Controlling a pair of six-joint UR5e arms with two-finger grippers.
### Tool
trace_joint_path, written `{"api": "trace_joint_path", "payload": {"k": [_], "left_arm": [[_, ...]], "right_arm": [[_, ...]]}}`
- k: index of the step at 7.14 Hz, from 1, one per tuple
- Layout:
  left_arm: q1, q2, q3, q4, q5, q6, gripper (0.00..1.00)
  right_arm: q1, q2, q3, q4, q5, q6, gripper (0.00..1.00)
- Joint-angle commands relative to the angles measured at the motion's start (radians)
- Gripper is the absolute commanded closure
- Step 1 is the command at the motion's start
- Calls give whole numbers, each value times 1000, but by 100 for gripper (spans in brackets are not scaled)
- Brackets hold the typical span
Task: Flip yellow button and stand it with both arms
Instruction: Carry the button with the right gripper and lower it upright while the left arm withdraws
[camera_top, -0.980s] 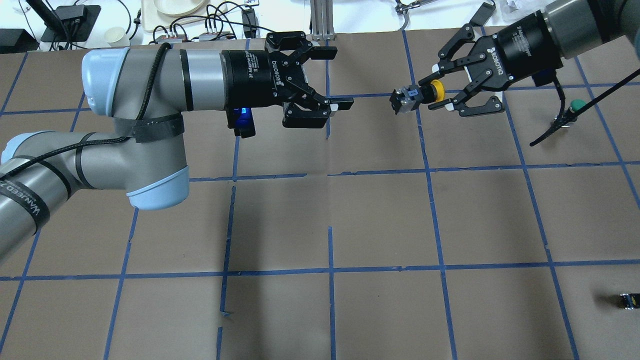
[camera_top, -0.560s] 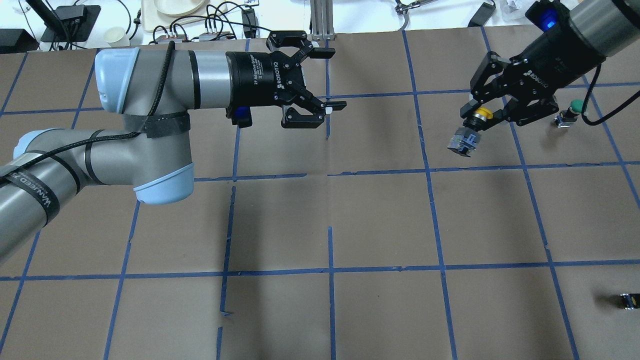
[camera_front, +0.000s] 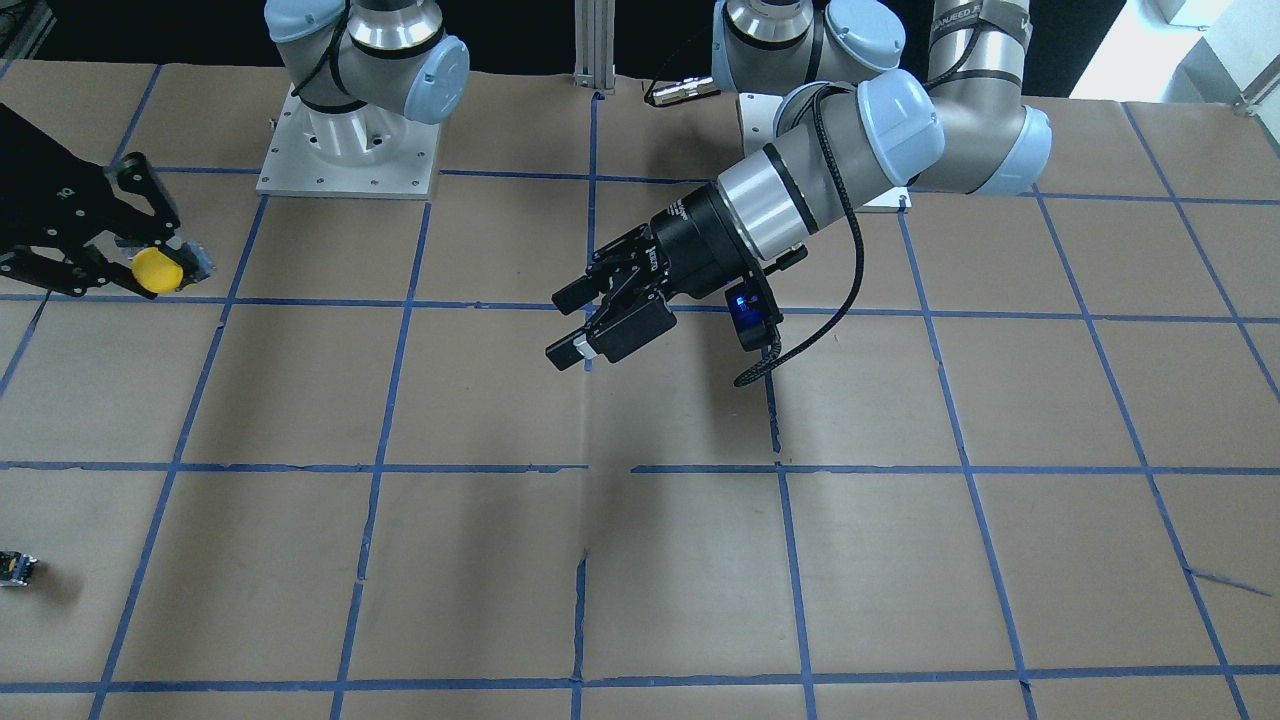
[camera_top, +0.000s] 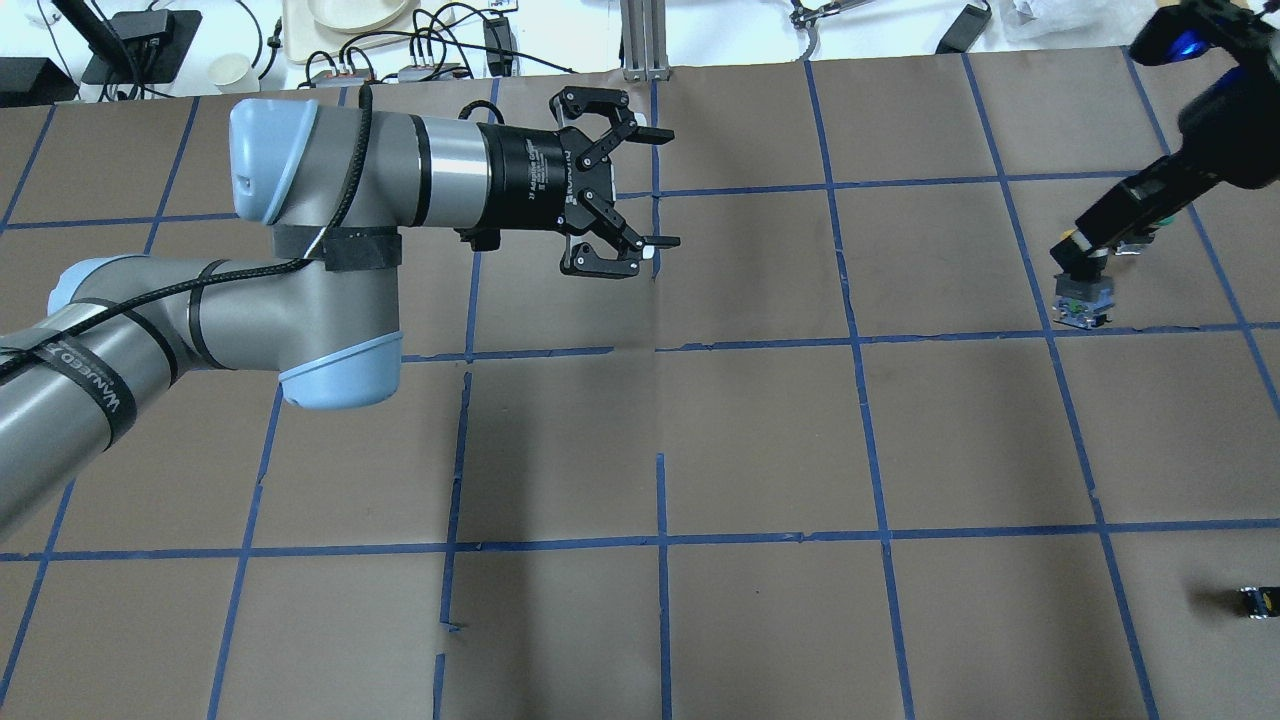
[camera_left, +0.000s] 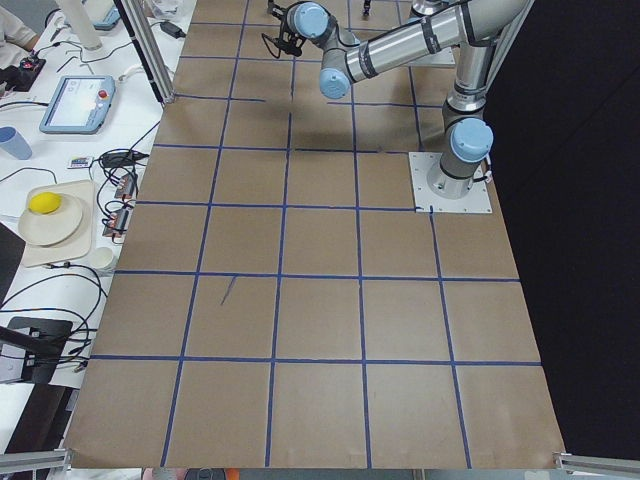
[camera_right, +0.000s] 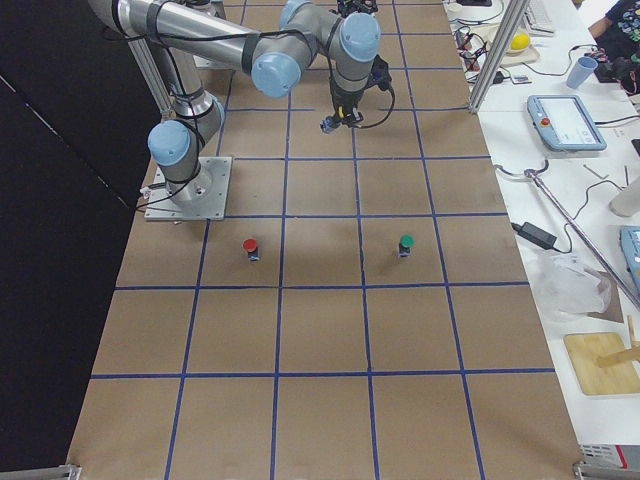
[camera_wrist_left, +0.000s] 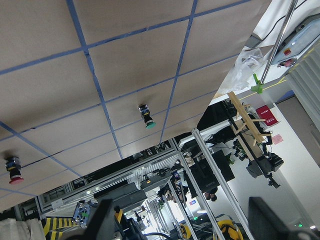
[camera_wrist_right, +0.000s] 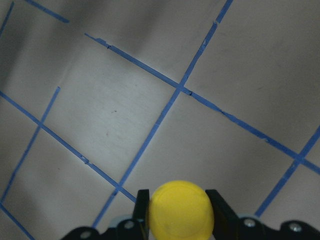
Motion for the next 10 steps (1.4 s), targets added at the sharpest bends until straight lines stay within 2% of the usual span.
{"api": "trace_joint_path", "payload": {"k": [1,2,3,4,5,7,10], "left_arm": [[-36,63,62,-342,201,253,5],[-43,107,65,-452,283,342,5],[-40,152,67,-553,347,423,5],[-30,176,91,-677,423,529,5],[-33,181,128,-748,519,603,5],[-27,181,206,-903,630,797,4],[7,187,255,-979,717,1163,2]], "right_arm": [[-129,3,79,-113,2,-445,94],[-174,2,109,-171,5,-568,94],[-226,3,144,-173,22,-677,93],[-276,3,174,-176,80,-788,93],[-301,11,184,-178,103,-910,93],[-368,101,184,-175,147,-1105,93],[-474,260,170,-172,152,-1364,93]]}}
